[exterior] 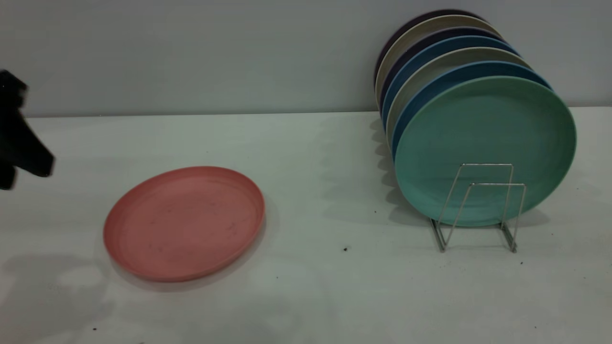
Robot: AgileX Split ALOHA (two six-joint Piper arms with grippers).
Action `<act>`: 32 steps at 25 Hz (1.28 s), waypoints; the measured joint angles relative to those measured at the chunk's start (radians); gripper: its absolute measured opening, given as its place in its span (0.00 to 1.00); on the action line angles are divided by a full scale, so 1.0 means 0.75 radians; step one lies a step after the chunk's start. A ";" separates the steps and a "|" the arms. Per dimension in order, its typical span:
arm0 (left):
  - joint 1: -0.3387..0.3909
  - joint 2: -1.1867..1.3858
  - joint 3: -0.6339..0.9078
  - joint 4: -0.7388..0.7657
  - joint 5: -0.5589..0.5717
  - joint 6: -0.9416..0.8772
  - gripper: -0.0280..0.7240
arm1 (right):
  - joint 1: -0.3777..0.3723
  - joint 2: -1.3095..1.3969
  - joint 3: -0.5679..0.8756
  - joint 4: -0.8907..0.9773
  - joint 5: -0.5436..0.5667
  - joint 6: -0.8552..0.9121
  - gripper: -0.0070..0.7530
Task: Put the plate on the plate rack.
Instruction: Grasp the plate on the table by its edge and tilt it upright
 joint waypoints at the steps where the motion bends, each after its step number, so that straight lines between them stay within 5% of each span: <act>1: 0.017 0.052 -0.012 -0.061 -0.010 0.058 0.63 | 0.000 0.000 0.000 0.002 0.003 -0.003 0.56; 8: 0.163 0.362 -0.081 -0.542 -0.051 0.535 0.63 | 0.000 0.001 0.000 0.004 0.014 -0.011 0.56; 18: 0.164 0.679 -0.101 -1.058 -0.073 0.969 0.63 | 0.000 0.001 0.000 0.006 -0.002 -0.011 0.56; 32: 0.161 0.831 -0.113 -1.440 -0.023 1.320 0.63 | 0.000 0.004 0.000 0.006 -0.040 -0.019 0.57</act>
